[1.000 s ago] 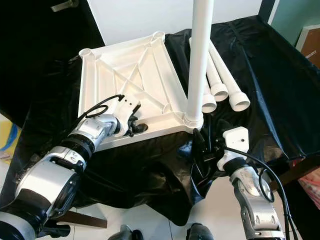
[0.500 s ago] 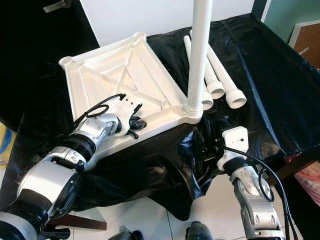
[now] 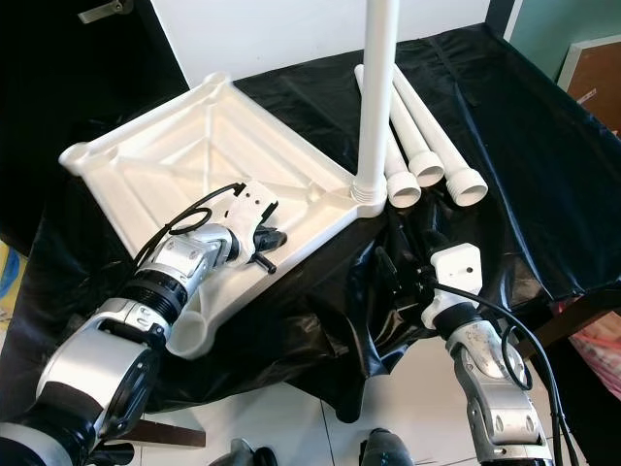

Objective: Building children table

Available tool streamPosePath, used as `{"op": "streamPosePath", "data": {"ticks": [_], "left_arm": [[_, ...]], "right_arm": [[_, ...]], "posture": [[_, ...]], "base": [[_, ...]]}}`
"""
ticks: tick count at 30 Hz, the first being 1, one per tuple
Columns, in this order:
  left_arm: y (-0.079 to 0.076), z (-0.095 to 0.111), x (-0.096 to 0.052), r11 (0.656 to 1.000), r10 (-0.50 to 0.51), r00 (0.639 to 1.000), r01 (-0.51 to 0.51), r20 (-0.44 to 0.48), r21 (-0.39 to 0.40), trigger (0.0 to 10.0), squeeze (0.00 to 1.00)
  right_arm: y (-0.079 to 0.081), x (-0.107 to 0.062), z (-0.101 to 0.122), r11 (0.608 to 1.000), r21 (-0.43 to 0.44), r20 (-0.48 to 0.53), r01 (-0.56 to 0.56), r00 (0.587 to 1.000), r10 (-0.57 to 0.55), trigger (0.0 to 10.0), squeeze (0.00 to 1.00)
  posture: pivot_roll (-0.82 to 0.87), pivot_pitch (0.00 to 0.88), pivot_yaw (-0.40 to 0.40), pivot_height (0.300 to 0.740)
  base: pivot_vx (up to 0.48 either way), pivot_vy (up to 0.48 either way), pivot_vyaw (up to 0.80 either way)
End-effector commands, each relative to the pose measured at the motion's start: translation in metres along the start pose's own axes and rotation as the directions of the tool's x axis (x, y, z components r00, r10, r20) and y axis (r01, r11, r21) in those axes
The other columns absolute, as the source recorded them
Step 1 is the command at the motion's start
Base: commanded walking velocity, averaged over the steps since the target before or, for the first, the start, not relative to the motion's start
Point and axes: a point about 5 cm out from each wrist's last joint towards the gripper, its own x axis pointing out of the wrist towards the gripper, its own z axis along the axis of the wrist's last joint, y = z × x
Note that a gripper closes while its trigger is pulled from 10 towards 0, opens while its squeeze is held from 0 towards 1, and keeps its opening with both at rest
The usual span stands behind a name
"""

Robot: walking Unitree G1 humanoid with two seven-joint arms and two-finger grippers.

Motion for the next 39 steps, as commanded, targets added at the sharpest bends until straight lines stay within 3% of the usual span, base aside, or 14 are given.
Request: {"op": "streamPosePath", "data": {"ticks": [1,6,7,8,11,12,15,17,19,20,28,29,38,39], "left_arm": [[0.028,-0.011,-0.011,0.899,0.434,0.900,-0.435,-0.029,-0.046,0.0,0.00],[0.019,-0.007,-0.008,0.903,0.426,0.905,-0.425,-0.008,-0.060,0.0,0.00],[0.013,-0.005,-0.004,0.916,0.398,0.918,-0.397,0.004,-0.059,8.6,0.00],[0.007,-0.003,-0.002,0.927,0.371,0.929,-0.370,0.014,-0.059,10.0,0.00],[0.002,0.000,0.000,0.941,0.338,0.940,-0.336,0.035,-0.047,10.0,0.00],[-0.007,0.006,0.002,0.960,0.278,0.957,-0.275,0.081,-0.047,10.0,1.00],[-0.013,0.010,0.003,0.971,0.239,0.965,-0.236,0.112,-0.045,10.0,1.00],[-0.028,0.025,0.002,0.994,0.110,0.972,-0.114,0.207,0.004,10.0,1.00],[-0.028,0.025,0.002,0.994,0.110,0.972,-0.114,0.207,0.004,10.0,1.00],[-0.031,0.033,-0.001,0.996,0.073,0.965,-0.082,0.250,0.023,10.0,0.00],[-0.030,0.048,-0.015,0.999,0.020,0.940,-0.034,0.342,0.036,10.0,0.00],[-0.021,0.048,-0.024,0.997,0.051,0.934,-0.066,0.354,0.029,10.0,0.00],[0.018,0.032,-0.053,0.968,0.216,0.924,-0.245,0.316,0.053,10.0,0.00],[0.042,0.017,-0.073,0.940,0.307,0.913,-0.334,0.270,0.060,10.0,0.00]], "right_arm": [[0.000,0.000,-0.001,1.000,-0.003,-0.010,0.001,1.000,-0.001,10.0,0.00],[-0.001,0.001,-0.001,1.000,-0.005,-0.010,-0.002,1.000,0.002,10.0,0.00],[-0.001,0.002,0.000,1.000,-0.005,-0.008,-0.002,1.000,0.002,10.0,0.00],[-0.001,0.002,0.000,1.000,-0.005,-0.007,-0.003,1.000,0.003,10.0,0.00],[0.000,0.002,0.000,1.000,-0.005,-0.006,-0.003,1.000,0.003,10.0,0.00],[0.000,0.002,0.000,1.000,-0.005,-0.006,-0.004,1.000,0.004,10.0,0.00],[0.000,0.002,0.000,1.000,-0.005,-0.006,-0.005,1.000,0.005,10.0,0.00],[0.001,0.003,-0.001,1.000,-0.003,-0.006,-0.003,1.000,0.003,10.0,0.00],[0.001,0.003,-0.001,1.000,-0.003,-0.006,-0.003,1.000,0.003,10.0,0.00],[0.003,0.003,-0.001,1.000,0.000,-0.006,-0.002,1.000,0.002,10.0,0.00],[0.010,0.005,-0.004,1.000,0.014,-0.013,-0.014,1.000,0.014,10.0,0.00],[0.015,0.005,-0.008,1.000,0.020,-0.033,-0.023,0.999,0.024,10.0,0.00],[0.021,0.012,-0.015,0.999,0.025,-0.072,0.022,0.997,-0.020,10.0,0.00],[0.018,0.020,-0.016,0.995,0.021,-0.089,0.096,0.992,-0.093,10.0,0.00]], "posture": [[-0.18,0.134,0.124,0.740],[-0.17,0.132,0.120,0.740],[-0.17,0.129,0.117,0.740],[-0.17,0.129,0.117,0.740],[-0.17,0.127,0.116,0.740],[-0.17,0.123,0.118,0.740],[-0.17,0.123,0.118,0.740],[-0.17,0.121,0.117,0.740],[-0.17,0.121,0.117,0.740],[-0.17,0.119,0.118,0.740],[-0.17,0.113,0.120,0.740],[-0.16,0.110,0.119,0.740],[-0.15,0.100,0.108,0.740],[-0.15,0.097,0.103,0.740]], "base": [[0.000,0.000,0.00],[0.000,0.000,0.00],[0.000,0.000,0.00],[0.000,0.000,0.00],[0.000,0.000,0.00],[0.000,0.000,0.00],[0.000,0.000,0.00],[0.000,0.000,0.00],[0.000,0.000,0.00],[0.000,0.000,0.00],[0.000,0.000,0.00],[0.000,0.000,0.00],[0.000,0.000,0.00],[0.000,0.000,0.00]]}}
